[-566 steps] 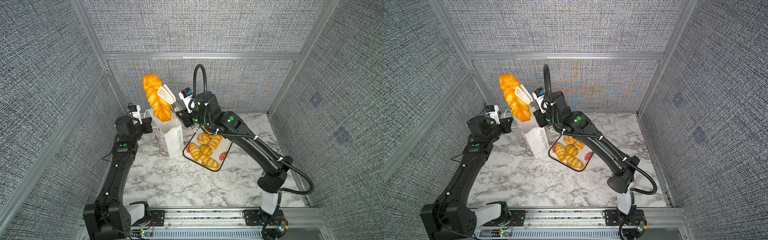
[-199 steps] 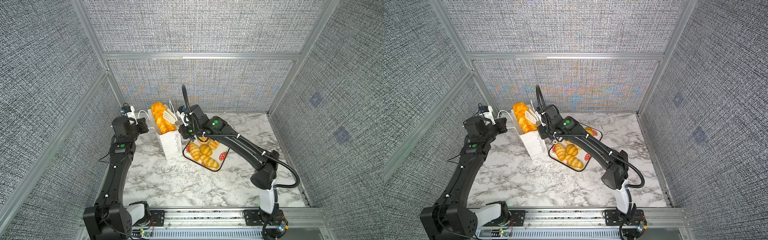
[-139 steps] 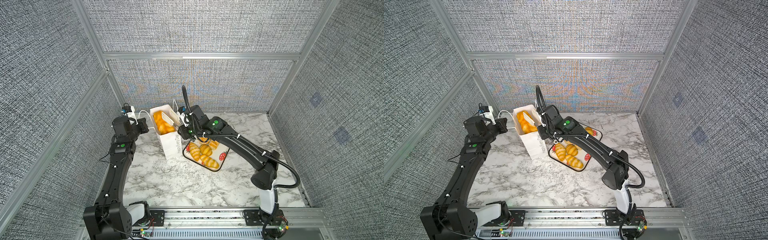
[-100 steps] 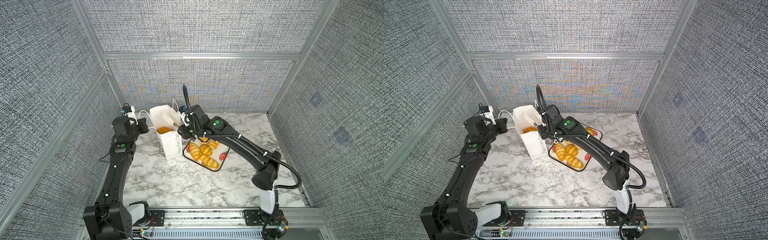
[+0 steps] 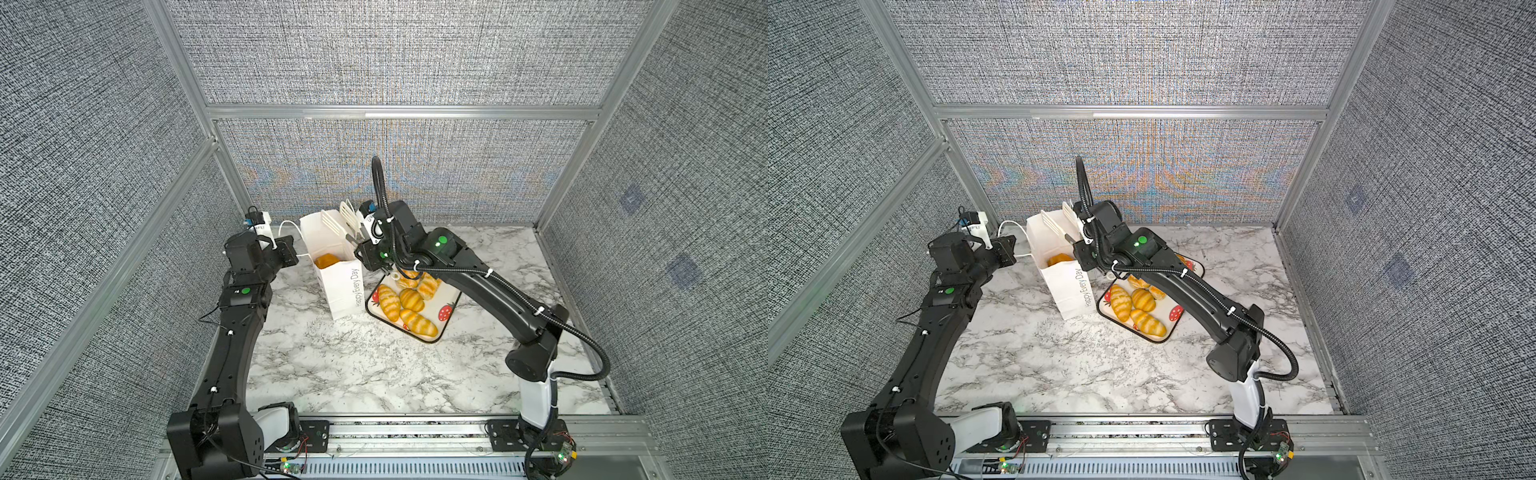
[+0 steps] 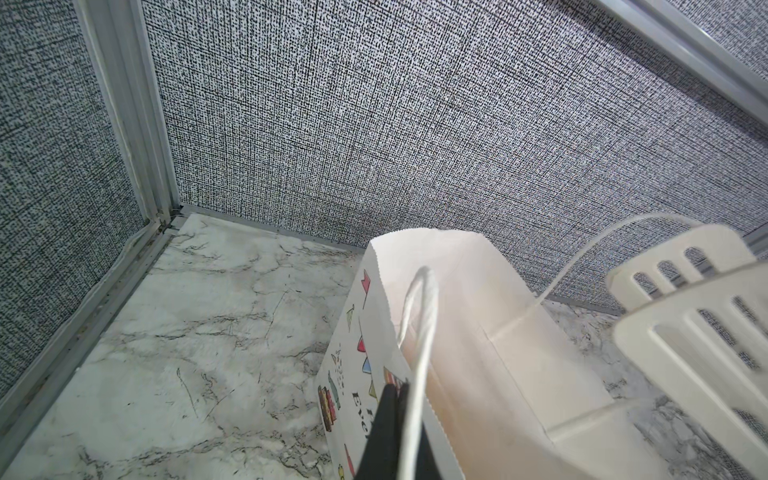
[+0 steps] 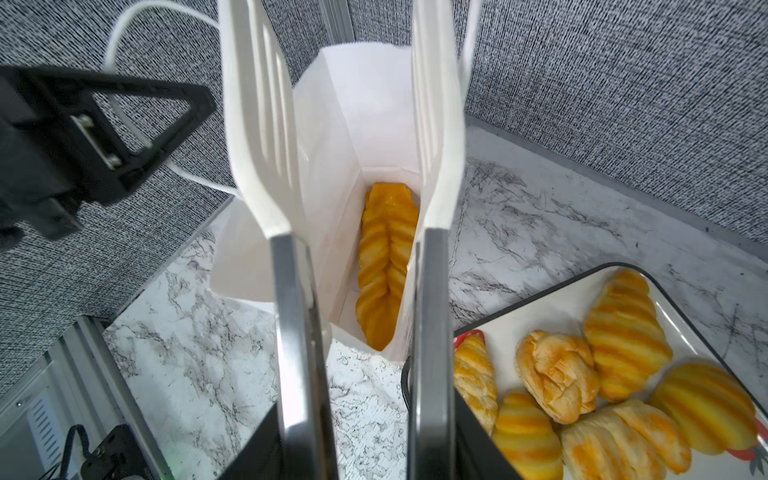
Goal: Place the fake bread into the paper bag
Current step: 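Lift the open tongs out of the bag and move them over the tray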
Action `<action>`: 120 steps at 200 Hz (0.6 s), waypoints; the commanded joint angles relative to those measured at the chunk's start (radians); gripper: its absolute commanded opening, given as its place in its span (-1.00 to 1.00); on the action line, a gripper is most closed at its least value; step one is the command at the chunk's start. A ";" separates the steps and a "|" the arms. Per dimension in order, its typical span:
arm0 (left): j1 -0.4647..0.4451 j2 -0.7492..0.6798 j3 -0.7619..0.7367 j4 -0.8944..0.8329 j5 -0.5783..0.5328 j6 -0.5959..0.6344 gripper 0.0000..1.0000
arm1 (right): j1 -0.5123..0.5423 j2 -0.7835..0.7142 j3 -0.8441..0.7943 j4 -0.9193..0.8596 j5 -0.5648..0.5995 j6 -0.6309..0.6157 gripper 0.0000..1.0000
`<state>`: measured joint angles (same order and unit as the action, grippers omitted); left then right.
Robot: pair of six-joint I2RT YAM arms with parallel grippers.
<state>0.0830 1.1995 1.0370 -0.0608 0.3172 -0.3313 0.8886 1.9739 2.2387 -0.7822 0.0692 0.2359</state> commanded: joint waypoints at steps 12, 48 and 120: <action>0.001 0.003 -0.004 0.038 0.027 0.001 -1.00 | 0.002 -0.043 0.013 0.001 -0.002 -0.008 -0.09; 0.001 0.004 -0.006 0.043 0.038 0.000 -1.00 | -0.005 -0.096 0.012 -0.010 0.035 -0.008 -0.09; 0.001 0.008 -0.005 0.039 0.034 0.001 -1.00 | -0.135 -0.236 -0.176 0.006 0.069 0.113 -0.09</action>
<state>0.0830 1.2034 1.0336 -0.0422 0.3431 -0.3313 0.7925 1.7775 2.1197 -0.8101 0.1299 0.2745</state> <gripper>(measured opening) 0.048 0.459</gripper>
